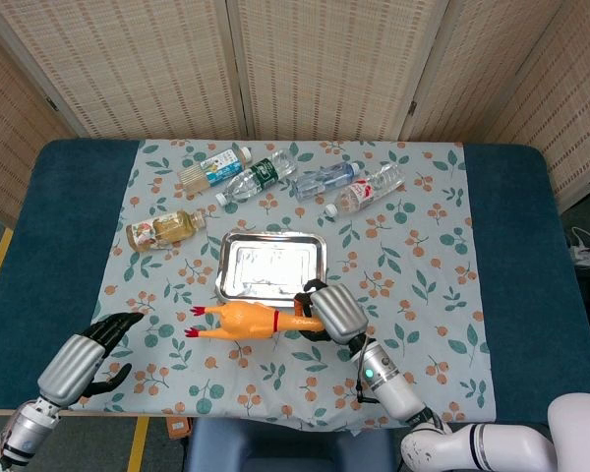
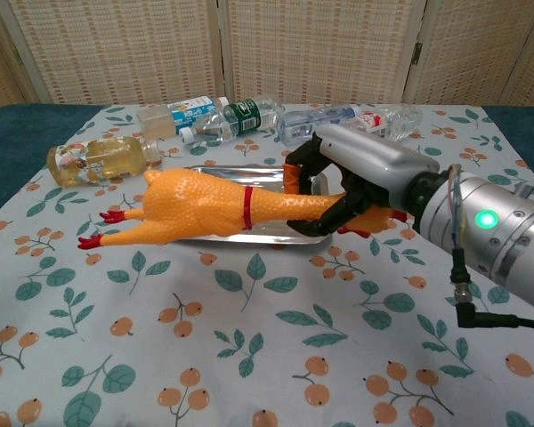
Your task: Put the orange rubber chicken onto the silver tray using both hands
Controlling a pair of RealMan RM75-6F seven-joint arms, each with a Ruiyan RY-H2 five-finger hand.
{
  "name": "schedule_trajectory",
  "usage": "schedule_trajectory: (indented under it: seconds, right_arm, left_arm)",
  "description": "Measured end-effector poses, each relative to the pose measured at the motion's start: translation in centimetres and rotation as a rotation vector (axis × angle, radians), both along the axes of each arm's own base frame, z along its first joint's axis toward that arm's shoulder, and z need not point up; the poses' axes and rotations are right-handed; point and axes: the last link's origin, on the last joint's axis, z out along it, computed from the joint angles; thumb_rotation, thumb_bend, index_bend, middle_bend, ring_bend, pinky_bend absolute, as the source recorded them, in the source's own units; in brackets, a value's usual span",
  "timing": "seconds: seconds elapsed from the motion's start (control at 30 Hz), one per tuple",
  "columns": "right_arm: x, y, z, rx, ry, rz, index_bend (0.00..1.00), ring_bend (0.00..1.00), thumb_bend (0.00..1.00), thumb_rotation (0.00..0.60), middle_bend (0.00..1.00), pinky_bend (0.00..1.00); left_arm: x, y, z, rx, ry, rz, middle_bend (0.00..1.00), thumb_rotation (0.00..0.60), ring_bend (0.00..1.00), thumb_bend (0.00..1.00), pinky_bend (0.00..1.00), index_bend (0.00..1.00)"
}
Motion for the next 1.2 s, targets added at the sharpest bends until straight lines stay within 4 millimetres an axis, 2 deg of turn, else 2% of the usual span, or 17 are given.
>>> schedule_trajectory:
  seconds: [0.07,0.2,0.5,0.87,1.07,1.2]
  right_arm:
    - [0.1,-0.1,0.0,0.009,-0.009,-0.007,0.95,0.83,0.38,0.6,0.63,1.0]
    - [0.6,-0.4,-0.1,0.025,-0.021,-0.01,0.95,0.83,0.38,0.6,0.63,1.0]
    - [1.9,-0.5,-1.2,0.05,-0.029,-0.016,0.95,0.83,0.38,0.6,0.63,1.0]
    - [3.4,-0.8,-3.3,0.007,-0.024,-0.023,0.95,0.83,0.38,0.6,0.63,1.0]
    - [4.2,-0.8,-3.5,0.016,-0.059,-0.029,0.95,0.83,0.38,0.6,0.63,1.0]
    - [4.5,-0.5,-3.2,0.035,-0.087,-0.034,0.95,0.83,0.38,0.6,0.63,1.0]
  left_arm:
    - [0.5,0.8,-0.8,-0.041,0.0,0.007,0.0,0.6,0.0,0.38,0.15,0.0]
    - [2.3,3.2,-2.6,-0.112,0.005,0.032,0.0,0.6,0.0,0.37,0.1,0.0]
    - [6.5,6.7,-5.1,-0.107,-0.015,0.006,0.0,0.6,0.0,0.36,0.09,0.0]
    - [9.3,7.3,-6.7,-0.182,-0.051,-0.009,0.0,0.6,0.0,0.35,0.09,0.0]
    - [10.4,7.7,-7.6,-0.203,-0.051,-0.012,0.0,0.6,0.0,0.34,0.09,0.0]
    - [10.7,8.7,-8.4,-0.18,-0.077,0.001,0.0,0.6,0.0,0.33,0.1,0.0]
